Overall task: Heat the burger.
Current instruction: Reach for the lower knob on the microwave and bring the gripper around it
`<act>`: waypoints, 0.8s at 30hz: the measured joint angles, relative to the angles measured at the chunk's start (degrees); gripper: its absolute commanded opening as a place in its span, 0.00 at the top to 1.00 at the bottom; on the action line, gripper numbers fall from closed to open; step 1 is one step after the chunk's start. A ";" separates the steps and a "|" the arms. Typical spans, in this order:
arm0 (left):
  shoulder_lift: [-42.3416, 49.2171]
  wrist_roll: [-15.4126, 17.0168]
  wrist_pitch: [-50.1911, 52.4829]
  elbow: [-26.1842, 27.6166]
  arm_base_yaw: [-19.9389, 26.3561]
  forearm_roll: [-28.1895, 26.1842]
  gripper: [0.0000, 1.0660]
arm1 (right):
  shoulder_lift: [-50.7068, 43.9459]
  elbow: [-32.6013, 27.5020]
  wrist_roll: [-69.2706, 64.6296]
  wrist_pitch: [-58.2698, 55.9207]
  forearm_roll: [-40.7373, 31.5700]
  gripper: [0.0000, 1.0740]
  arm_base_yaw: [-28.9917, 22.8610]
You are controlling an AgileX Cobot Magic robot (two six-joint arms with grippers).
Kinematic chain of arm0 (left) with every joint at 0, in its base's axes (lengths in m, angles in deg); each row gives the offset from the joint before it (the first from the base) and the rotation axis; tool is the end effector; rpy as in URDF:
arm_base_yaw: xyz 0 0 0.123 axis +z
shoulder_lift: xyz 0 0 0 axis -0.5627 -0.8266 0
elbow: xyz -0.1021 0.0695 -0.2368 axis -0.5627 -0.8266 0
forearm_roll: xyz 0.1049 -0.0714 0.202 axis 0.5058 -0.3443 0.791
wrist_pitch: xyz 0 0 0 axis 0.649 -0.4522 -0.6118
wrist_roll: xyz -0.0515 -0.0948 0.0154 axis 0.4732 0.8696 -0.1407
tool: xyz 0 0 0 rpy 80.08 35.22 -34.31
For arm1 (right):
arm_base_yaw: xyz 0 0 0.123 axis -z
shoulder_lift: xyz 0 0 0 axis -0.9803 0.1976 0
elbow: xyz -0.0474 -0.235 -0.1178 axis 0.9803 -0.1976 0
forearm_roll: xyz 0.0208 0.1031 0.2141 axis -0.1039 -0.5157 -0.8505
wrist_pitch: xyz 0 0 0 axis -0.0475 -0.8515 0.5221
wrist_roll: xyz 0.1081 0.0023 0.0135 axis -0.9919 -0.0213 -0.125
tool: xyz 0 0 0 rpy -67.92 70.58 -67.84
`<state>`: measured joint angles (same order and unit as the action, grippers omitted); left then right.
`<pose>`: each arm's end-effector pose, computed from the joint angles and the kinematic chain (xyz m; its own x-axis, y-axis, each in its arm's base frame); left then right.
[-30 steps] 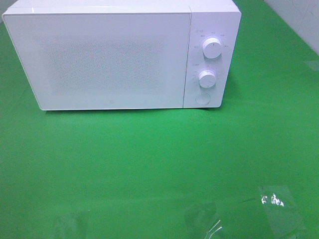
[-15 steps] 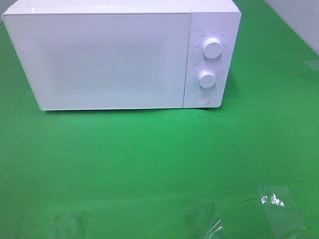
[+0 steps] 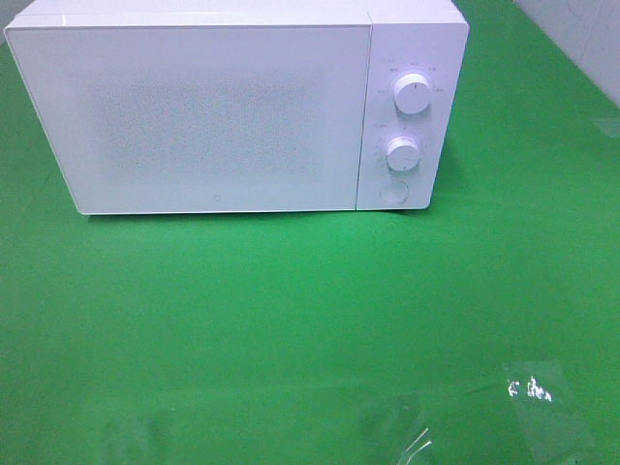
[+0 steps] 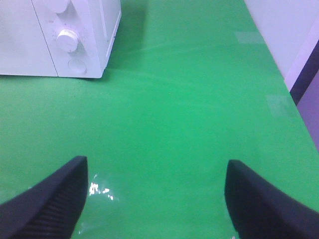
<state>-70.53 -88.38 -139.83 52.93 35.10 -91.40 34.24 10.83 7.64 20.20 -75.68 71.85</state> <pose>0.0163 -0.0029 0.2686 -0.4227 -0.0070 -0.9062 0.0106 0.9999 -0.0126 0.0188 -0.0095 0.2745 -0.3725 -0.0089 -0.9280 -0.0051 1.0000 -0.0075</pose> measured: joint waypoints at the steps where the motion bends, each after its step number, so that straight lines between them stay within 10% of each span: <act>1: 0.00 0.00 0.00 0.00 0.00 0.00 0.06 | 0.00 0.69 -0.06 2.81 0.11 0.33 0.00; 24: 0.00 0.00 0.00 0.00 0.00 0.06 0.06 | 13.81 -6.47 -1.32 35.18 5.04 0.33 0.00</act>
<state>-70.53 -88.38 -139.83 52.93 35.10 -91.34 48.05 4.35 6.33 55.38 -70.64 71.85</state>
